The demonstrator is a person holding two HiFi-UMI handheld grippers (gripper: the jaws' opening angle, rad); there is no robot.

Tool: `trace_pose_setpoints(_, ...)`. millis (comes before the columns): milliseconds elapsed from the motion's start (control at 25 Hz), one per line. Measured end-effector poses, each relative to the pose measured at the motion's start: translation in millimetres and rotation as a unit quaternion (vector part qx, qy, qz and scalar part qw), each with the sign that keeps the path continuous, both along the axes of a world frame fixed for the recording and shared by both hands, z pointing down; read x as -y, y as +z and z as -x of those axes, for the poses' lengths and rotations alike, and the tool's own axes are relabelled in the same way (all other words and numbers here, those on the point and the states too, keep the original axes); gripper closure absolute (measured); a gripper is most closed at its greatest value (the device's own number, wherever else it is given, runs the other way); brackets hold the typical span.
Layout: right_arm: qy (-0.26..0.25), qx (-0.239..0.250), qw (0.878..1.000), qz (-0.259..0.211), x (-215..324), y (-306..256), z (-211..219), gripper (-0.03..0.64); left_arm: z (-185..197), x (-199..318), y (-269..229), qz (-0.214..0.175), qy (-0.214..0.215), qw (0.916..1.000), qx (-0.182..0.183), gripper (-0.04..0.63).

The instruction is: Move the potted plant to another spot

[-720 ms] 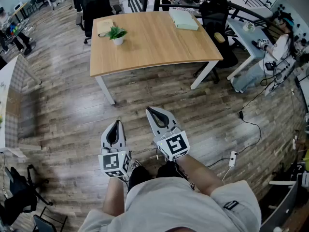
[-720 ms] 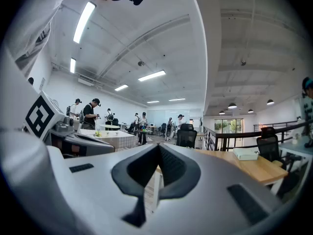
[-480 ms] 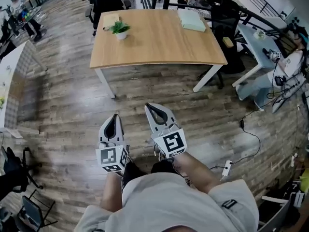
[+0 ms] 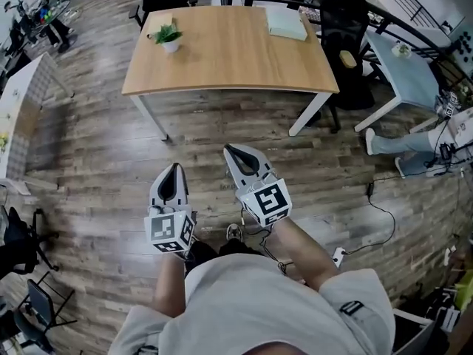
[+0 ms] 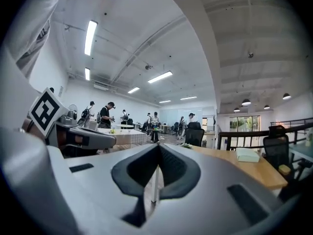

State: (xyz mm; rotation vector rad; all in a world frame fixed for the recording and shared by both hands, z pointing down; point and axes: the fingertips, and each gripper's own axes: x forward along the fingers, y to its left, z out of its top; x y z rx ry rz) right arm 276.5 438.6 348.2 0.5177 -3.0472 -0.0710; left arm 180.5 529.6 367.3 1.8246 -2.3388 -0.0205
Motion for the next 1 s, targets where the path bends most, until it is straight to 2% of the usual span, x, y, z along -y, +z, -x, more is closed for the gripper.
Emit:
trace_pose_setpoints(320,-0.04,-0.009,0.999,0.029,6,29,-34,0.611,-35,4,20,0.031,-0.002,0.9995,-0.003,0.583)
trace_pose_setpoints(360,-0.044,-0.013,0.998,0.035,9,34,-34,0.585,-35,5,23,0.036,-0.002,0.9993,-0.004,0.583)
trace_pose_setpoints(440,-0.05,-0.02,0.998,0.043,12,42,-29,0.537,-28,6,30,0.047,-0.005,0.9989,-0.008,0.583)
trace_pose_setpoints(680,-0.051,-0.043,0.996,0.056,34,66,-3,0.491,1,38,50,0.056,0.003,0.9982,-0.022,0.583)
trace_pose_setpoints(880,-0.047,-0.063,0.996,0.044,79,70,26,0.48,28,91,55,0.047,0.022,0.9983,-0.028,0.583)
trace_pose_setpoints(1000,-0.043,-0.071,0.996,0.043,111,72,53,0.467,60,120,58,0.045,0.029,0.998,-0.033,0.583)
